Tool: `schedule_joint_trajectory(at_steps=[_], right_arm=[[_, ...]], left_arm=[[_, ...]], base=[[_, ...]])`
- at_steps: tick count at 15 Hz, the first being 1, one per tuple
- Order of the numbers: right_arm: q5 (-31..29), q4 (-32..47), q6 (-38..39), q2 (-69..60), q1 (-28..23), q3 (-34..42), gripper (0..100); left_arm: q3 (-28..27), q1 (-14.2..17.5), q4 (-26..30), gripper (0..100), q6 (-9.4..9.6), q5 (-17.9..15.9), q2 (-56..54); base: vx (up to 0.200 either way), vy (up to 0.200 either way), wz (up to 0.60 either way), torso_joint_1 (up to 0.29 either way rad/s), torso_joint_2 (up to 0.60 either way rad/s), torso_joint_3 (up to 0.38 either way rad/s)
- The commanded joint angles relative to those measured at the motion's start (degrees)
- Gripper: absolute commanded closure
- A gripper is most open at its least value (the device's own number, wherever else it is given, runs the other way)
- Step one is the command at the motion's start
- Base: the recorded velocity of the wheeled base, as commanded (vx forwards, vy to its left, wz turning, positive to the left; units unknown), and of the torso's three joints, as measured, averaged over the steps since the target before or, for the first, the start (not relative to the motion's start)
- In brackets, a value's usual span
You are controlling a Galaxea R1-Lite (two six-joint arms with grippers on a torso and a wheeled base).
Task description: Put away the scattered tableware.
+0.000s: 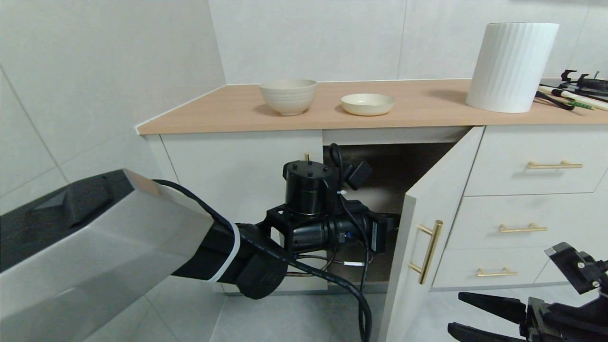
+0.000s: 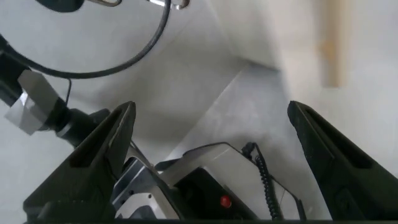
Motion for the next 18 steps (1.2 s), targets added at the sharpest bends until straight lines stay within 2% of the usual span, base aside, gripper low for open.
schedule_joint_trajectory(at_steps=[1,7,9,10,11,12,14,15,16,18], right_arm=[[0.09,-0.11,0.01,-0.77,0.01,0.02,0],[0.53,-0.11,0.01,-0.77,0.18,0.02,0],[2.38,-0.11,0.1,-1.82,0.88,0.02,0],[4.22,0.68,0.27,-4.72,0.97,0.02,0],[7.04,2.35,0.27,-7.89,0.88,0.02,0],[10.9,5.25,0.36,-12.28,0.88,0.02,0],[13.98,9.74,0.36,-15.97,0.88,0.02,0],[13.8,12.2,0.27,-16.5,0.88,-1.21,0],[13.8,12.46,0.27,-16.41,0.88,-1.65,0],[13.19,12.64,0.19,-12.81,0.88,-5.25,0]], left_arm=[[-2.14,0.12,0.48,100,-0.03,0.18,1.57],[-8.29,-0.58,4.44,100,-0.03,1.94,5.0],[-10.49,-3.57,6.63,100,-0.03,2.65,4.64],[-11.89,-9.11,8.74,100,-0.03,3.0,2.62],[-11.89,-12.8,10.85,100,-0.12,3.0,0.07],[-10.93,-13.94,13.05,100,-0.03,3.0,-2.56],[-7.67,-11.13,13.49,100,-0.12,4.23,-5.29],[-3.63,-7.52,13.31,100,-0.12,5.72,-8.28],[-1.35,-5.68,13.31,100,-0.12,6.16,-10.03],[6.3,0.3,11.38,100,-0.03,8.45,-16.98]], base=[[0.0,0.0,0.0,0.0,0.0,0.0],[0.0,0.0,0.0,0.0,0.0,0.0],[0.0,0.0,0.0,0.0,0.0,0.0],[0.0,0.0,0.0,0.0,0.0,0.0],[0.0,0.0,0.0,0.0,0.0,0.0],[0.0,0.0,0.0,0.0,0.0,0.0],[0.0,0.0,0.0,0.0,0.0,0.0],[0.0,0.0,0.0,0.0,0.0,0.0],[0.0,0.0,0.0,0.0,0.0,0.0],[0.0,0.0,0.0,0.0,0.0,0.0]])
